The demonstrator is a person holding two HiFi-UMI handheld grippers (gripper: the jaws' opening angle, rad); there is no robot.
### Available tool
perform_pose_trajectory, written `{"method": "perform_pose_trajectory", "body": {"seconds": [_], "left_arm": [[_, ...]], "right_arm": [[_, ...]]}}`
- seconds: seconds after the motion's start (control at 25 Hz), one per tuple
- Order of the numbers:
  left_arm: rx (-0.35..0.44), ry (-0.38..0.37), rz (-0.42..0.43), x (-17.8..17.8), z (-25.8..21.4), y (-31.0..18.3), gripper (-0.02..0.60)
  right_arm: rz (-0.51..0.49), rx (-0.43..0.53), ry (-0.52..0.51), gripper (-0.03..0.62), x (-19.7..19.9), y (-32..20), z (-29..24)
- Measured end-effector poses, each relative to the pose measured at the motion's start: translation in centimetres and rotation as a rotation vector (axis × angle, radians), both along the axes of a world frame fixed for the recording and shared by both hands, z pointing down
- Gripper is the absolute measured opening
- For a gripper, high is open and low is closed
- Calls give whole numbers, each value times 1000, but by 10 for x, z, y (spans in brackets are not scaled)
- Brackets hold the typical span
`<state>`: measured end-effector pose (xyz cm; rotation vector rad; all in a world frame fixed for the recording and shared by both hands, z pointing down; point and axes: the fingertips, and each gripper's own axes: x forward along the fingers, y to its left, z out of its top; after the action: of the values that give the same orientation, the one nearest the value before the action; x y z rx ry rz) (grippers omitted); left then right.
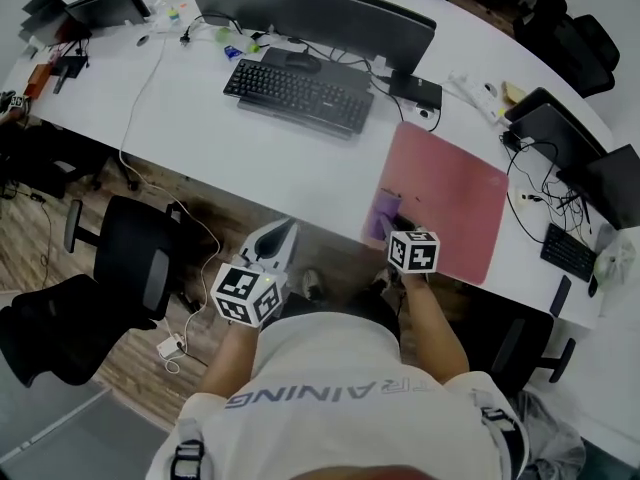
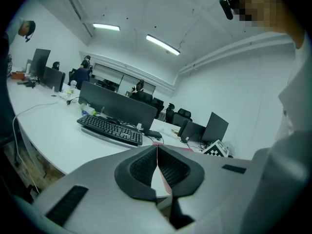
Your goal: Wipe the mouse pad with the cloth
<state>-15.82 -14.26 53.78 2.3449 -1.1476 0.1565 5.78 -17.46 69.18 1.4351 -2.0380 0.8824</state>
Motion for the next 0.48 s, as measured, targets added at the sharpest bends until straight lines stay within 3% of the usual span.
{"method": "perform_pose_trajectory", "body": {"seconds": [0.2, 0.48], "left_arm": [[-21, -5, 11, -4, 11, 1, 32], [-49, -24, 51, 27, 21, 3, 32]], "right_arm": [[-26, -52, 33, 92, -18, -2, 33], [-57, -95, 85, 92, -17, 0, 61]]}}
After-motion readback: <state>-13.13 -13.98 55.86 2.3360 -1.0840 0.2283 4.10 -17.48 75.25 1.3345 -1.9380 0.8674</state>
